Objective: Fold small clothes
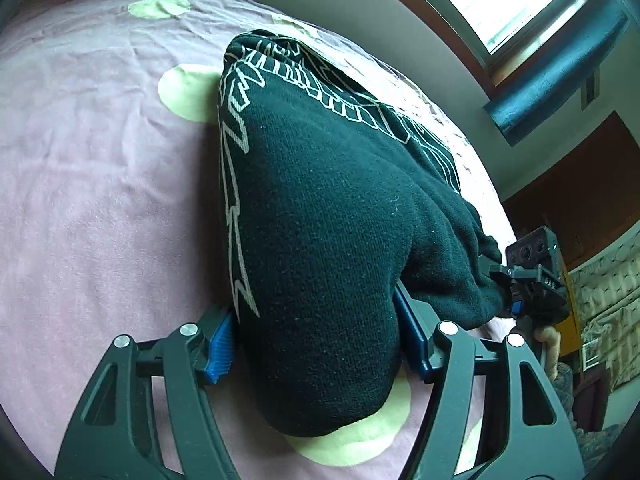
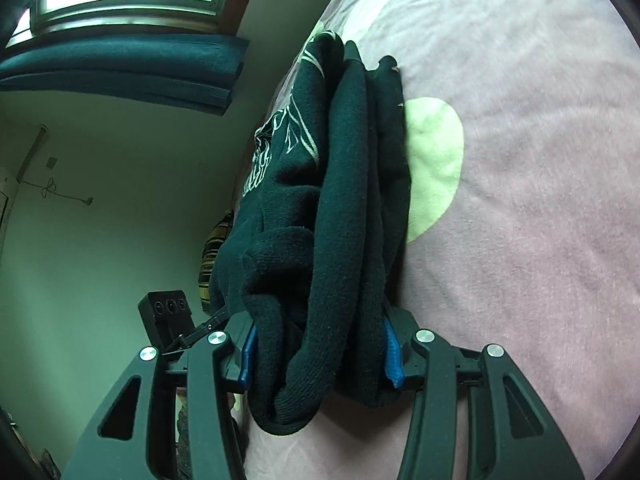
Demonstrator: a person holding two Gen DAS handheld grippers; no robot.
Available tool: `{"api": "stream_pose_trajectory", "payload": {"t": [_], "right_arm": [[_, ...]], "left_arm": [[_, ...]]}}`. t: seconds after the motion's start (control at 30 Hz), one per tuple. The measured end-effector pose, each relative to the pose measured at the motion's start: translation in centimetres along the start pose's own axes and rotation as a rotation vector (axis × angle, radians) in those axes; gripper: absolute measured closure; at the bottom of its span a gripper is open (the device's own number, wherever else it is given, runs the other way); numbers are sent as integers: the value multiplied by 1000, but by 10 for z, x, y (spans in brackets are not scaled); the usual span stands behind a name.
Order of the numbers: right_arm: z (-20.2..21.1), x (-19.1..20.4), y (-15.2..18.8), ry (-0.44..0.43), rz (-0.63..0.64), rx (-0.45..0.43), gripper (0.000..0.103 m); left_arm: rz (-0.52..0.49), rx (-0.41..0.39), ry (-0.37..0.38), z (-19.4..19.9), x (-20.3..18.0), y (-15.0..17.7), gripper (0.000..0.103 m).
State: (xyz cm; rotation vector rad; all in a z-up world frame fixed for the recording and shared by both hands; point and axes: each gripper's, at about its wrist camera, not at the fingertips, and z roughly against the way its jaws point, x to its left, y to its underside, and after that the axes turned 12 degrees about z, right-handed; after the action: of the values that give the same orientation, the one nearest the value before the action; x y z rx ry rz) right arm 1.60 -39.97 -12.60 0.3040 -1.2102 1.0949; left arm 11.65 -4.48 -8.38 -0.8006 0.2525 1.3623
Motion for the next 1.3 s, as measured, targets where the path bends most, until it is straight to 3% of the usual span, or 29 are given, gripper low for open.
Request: {"api": "stream_pose_trajectory", "payload": {"t": [0.1, 0.13, 0.27, 0.57, 0.73, 0.93, 1.1, 1.3], "right_arm": [[10, 3, 9, -4, 34, -11, 52], [12, 4, 10, -4, 35, -21, 48], [21, 9, 17, 35, 41, -63, 41], [45, 22, 50, 138, 65, -94, 27], [48, 39, 66, 279, 127, -77, 23], [38, 74, 87, 554, 311, -35, 23], [24, 93, 93, 667, 406, -13, 21], [17, 112, 94, 787, 482, -54, 20]], "left_arm": [[-3, -13, 22, 0, 4, -1, 27], [-13, -31, 8, 3, 4, 0, 21], [-84, -108, -85, 13, -10, 10, 14], [-59, -169, -166, 33, -11, 36, 9], [-96, -219, -253, 42, -24, 55, 9], [-148, -298, -341, 55, -41, 70, 4], [-181, -353, -383, 65, -57, 82, 3], [-170, -369, -416, 69, -61, 88, 2]]}}
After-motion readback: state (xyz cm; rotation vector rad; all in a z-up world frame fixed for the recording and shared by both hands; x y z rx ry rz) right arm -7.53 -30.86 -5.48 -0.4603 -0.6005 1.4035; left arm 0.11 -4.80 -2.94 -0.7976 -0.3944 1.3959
